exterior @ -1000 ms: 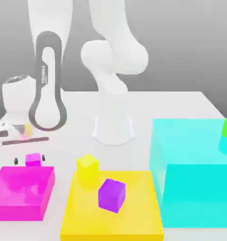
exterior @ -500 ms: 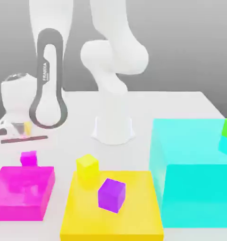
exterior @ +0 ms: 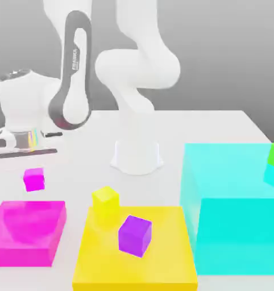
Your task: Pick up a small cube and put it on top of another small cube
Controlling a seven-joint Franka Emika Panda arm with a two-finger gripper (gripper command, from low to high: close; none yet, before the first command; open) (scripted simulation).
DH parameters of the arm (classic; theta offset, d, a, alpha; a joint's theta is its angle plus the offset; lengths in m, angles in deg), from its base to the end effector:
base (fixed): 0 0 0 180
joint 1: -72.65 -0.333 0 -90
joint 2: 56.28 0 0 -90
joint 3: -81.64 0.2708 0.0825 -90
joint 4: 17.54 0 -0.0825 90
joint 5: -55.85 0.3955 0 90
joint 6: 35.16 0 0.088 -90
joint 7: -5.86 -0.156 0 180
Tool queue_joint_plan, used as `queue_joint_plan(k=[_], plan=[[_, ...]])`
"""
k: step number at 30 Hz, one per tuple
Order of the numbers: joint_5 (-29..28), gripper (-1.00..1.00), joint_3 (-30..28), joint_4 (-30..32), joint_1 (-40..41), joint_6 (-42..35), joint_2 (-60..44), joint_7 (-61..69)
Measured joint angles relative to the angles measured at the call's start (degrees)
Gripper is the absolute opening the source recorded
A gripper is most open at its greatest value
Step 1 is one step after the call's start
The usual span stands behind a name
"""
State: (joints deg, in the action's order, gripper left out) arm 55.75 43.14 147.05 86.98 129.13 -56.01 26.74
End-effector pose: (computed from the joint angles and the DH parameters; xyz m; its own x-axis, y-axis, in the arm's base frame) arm 0.2152 -0.2826 0.0893 0.8494 -0.5277 -0.0006 -0.5277 -0.8494 -0.0029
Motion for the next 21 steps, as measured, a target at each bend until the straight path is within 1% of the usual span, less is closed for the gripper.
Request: queue_joint_plan(k=[1,2,4,6,12,14,17,18,21], plan=[[-0.1,-1.0,2.1,-1.0,1.2,-1.6,0.5,-0.4],[-0.3,-1.0,4.4,-1.9,-0.9,-3.1,1.1,-0.9],[-0.3,-1.0,8.7,-4.8,-9.5,-7.3,2.2,-1.8],[-0.7,-1.0,11.6,-8.0,-14.8,-11.8,3.5,-2.9],[-2.4,-1.0,22.1,-17.0,-25.4,-24.5,7.5,-6.7],[-1.8,-1.0,23.9,-18.0,-27.3,-23.9,6.0,-6.7],[-0.1,-1.0,24.3,-17.2,-28.4,-18.3,1.1,-5.6],[0.3,1.0,24.1,-16.9,-28.6,-16.9,-0.1,-5.3],[0.3,1.0,24.1,-16.9,-28.8,-16.9,-0.1,-5.3]])
